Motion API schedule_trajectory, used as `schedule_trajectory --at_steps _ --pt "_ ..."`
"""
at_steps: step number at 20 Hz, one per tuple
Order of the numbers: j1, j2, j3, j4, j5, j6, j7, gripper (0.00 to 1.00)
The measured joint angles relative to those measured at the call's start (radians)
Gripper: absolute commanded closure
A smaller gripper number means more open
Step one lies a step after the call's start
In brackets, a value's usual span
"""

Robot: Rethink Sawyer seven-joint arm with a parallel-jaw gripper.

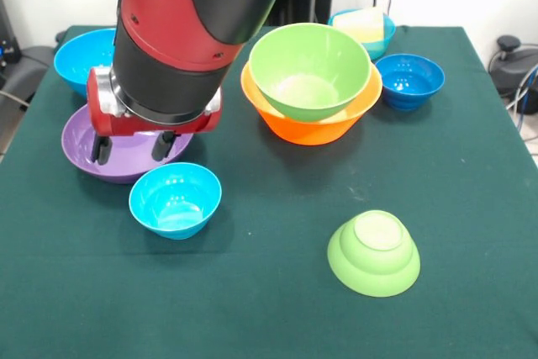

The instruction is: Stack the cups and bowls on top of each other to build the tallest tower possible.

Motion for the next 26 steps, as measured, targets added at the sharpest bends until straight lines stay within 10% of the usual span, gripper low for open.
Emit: schedule_trajectory --at_steps 18,26 --pt "0.000 -0.007 -0.007 0.000 0.050 0.000 0.000 0.00" --pt "-0.016 -0.029 0.018 0.037 0.174 -0.036 0.000 0.00"
